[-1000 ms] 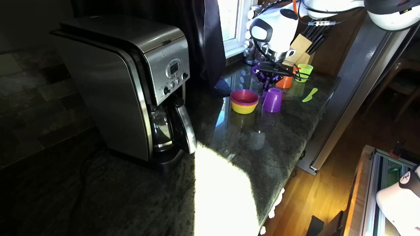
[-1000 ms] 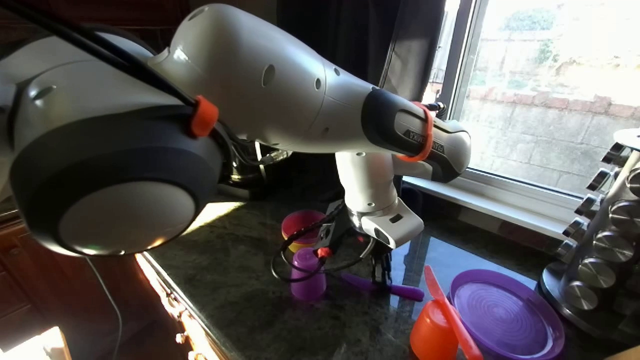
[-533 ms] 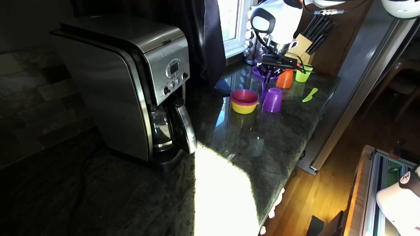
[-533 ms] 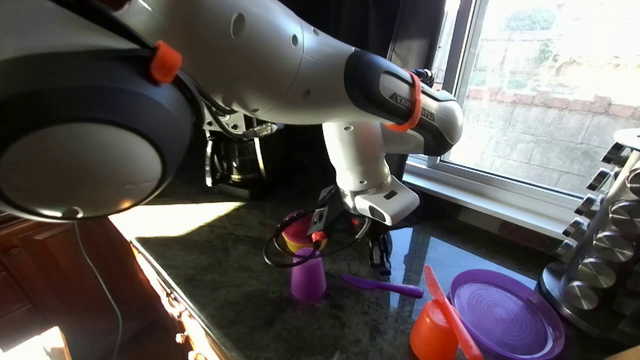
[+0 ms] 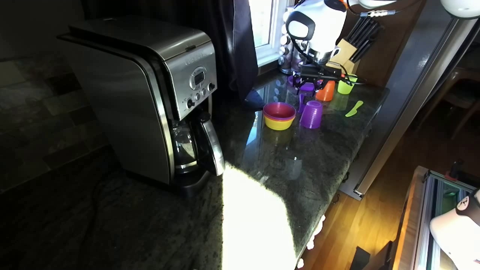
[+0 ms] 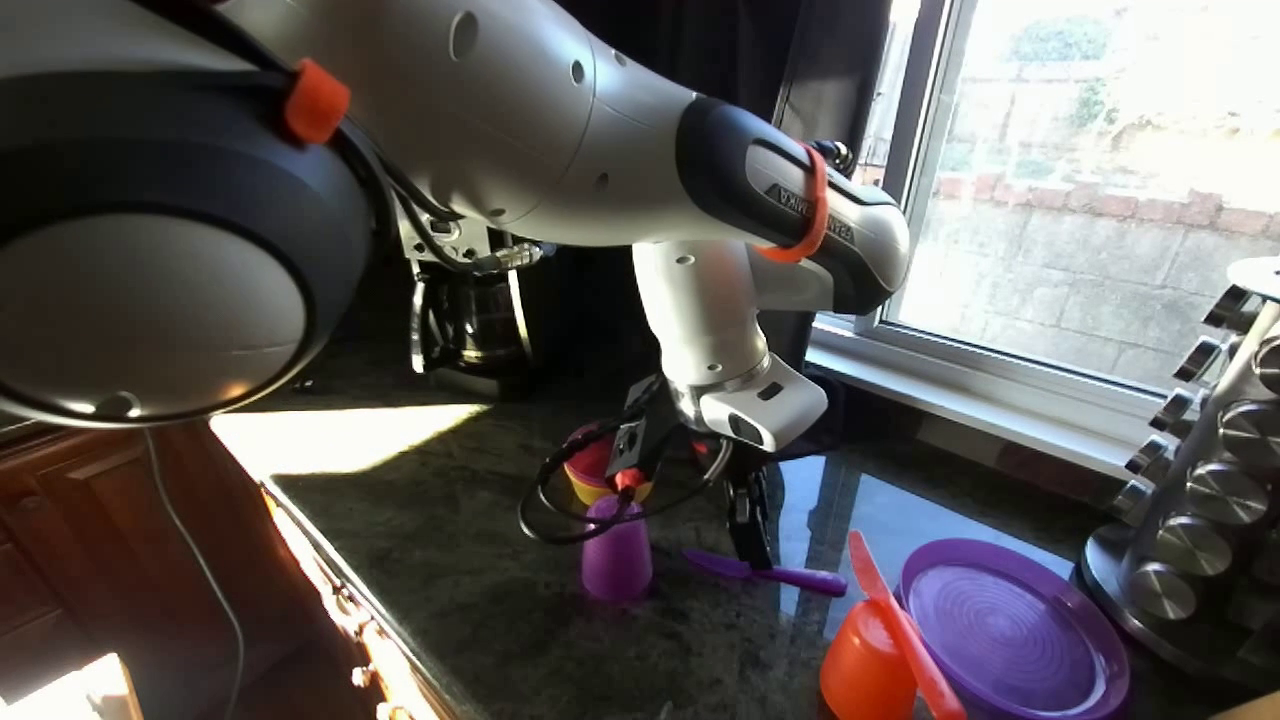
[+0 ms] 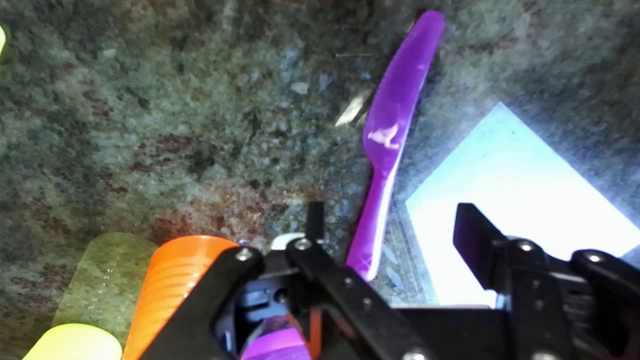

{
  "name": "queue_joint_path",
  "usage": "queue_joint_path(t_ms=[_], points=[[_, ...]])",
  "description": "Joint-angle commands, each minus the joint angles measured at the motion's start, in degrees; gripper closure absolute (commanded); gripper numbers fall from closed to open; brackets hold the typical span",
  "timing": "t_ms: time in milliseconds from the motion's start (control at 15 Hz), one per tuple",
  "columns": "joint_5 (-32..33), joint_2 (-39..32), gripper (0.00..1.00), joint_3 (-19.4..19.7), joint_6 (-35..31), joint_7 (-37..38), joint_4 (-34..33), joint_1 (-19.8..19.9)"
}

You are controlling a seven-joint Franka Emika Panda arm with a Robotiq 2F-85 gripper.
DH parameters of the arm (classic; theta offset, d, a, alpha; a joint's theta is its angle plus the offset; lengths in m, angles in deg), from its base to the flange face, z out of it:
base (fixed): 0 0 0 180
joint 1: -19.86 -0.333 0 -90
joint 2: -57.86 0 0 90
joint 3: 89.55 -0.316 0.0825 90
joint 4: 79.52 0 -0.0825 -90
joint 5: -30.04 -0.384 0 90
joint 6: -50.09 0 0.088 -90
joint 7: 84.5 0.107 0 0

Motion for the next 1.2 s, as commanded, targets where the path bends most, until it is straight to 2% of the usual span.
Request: queue_joint_path(t_ms=[0, 667, 733, 800, 867, 1133], points=[[-0.98, -2.0, 0.02, 0.96, 0.38, -3.3, -1.01, -0.4], [-1.0, -6.74, 0.01, 0.91, -0.02, -7.69, -5.59, -1.27], [-1.01, -7.15, 0.1, 0.95, -0.16, -7.94, -6.06, -1.43], [-1.01, -7.55, 0.26, 1.14, -0.29, -8.05, -6.63, -1.69], [-1.01, -7.92, 0.3, 1.33, -0.31, -8.26, -7.18, -1.95], [-1.41, -9.25, 0.63, 1.74, -0.82, -8.93, -9.06, -2.45]])
